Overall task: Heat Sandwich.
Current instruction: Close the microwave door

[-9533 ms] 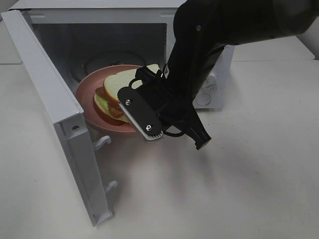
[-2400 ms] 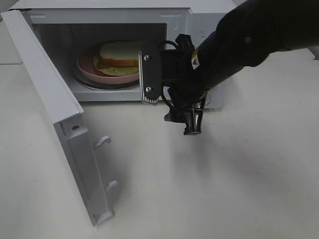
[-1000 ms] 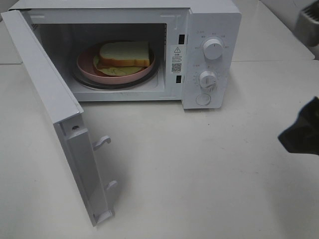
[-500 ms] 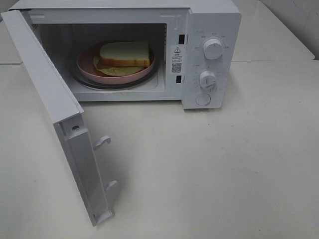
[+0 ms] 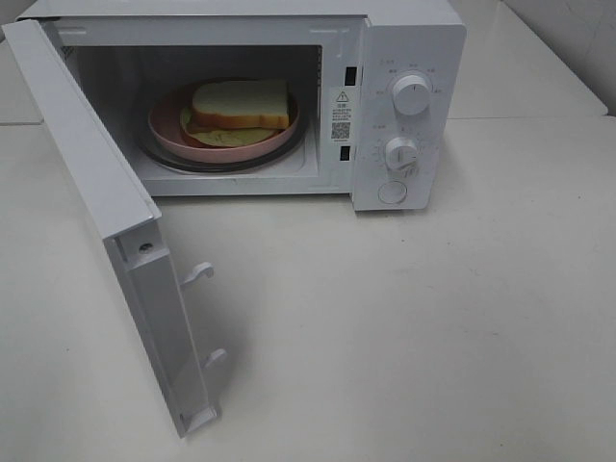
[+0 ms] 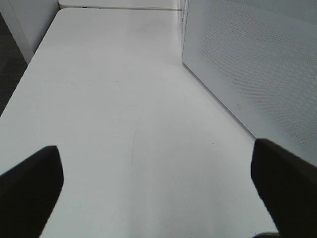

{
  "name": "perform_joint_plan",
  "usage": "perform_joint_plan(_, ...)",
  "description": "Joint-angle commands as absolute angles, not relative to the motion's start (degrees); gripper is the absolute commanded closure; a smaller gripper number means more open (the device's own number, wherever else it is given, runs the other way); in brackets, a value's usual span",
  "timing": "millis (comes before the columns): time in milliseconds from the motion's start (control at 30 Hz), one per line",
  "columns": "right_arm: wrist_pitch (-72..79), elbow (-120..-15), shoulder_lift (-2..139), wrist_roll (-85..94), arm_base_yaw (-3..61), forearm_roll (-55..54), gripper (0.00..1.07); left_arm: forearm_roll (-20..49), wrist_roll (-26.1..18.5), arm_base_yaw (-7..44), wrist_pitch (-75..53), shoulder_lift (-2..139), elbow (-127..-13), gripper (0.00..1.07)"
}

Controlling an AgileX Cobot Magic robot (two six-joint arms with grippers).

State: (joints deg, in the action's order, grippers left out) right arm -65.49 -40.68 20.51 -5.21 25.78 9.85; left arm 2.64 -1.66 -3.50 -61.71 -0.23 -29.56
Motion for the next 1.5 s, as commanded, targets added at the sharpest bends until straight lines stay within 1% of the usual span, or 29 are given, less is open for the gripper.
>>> perform_joint_plan(33,-62.22,-37.07,17.07,-4.93,21.77,9.85,0.32,2.92,-1.60,-3.84,-61.13,-1.32,-29.56,0.09)
perform_joint_plan(67,-62.22,-37.07,17.07,-4.93,21.77,9.85,0.32,2.92,-1.60,-3.84,-61.13,-1.32,-29.56,0.09)
perform_joint_plan(100,-61.59,-36.21,16.10,-4.93,20.40,9.80,0.32,2.92,-1.60,-3.84,-61.13,-1.32,-29.56,0.09)
perform_joint_plan(133,-60.56,-34.21,14.15,-4.87,17.70,9.80,0.32,2.92,-1.60,-3.84,-61.13,-1.32,-29.56,0.09)
perform_joint_plan(200,-59.47,-32.66,12.32,-4.53,15.18,9.74,0.32,2.92,-1.60,-3.84,-61.13,-1.32,-29.56,0.09)
perform_joint_plan(233,-59.47,-32.66,12.32,-4.53,15.18,9.74,0.32,2.92,-1.60,-3.84,-61.13,-1.32,-29.56,0.09)
perform_joint_plan(300,-57.35,-30.60,9.34,-4.30,11.23,8.42,0.32,2.92,-1.60,-3.84,-61.13,-1.32,-29.56,0.09)
perform_joint_plan(367,-56.38,-30.08,8.59,-4.30,10.37,7.91,0.32,2.92,-1.60,-3.84,-61.13,-1.32,-29.56,0.09)
perform_joint_plan(467,-57.07,-28.59,5.10,-3.15,7.05,6.47,0.32,2.92,-1.60,-3.84,-61.13,-1.32,-29.56,0.09)
perform_joint_plan(633,-57.12,-28.42,0.69,-1.89,4.24,5.73,0.32,2.92,-1.60,-3.84,-61.13,-1.32,-29.56,0.09)
perform_joint_plan(767,-57.12,-28.42,-1.78,-1.55,3.50,5.39,0.32,2.92,-1.60,-3.84,-61.13,-1.32,-29.56,0.09)
perform_joint_plan(1500,-57.12,-28.48,-1.72,-1.66,3.50,5.39,0.32,2.92,-1.60,-3.84,-61.13,-0.63,-29.56,0.09)
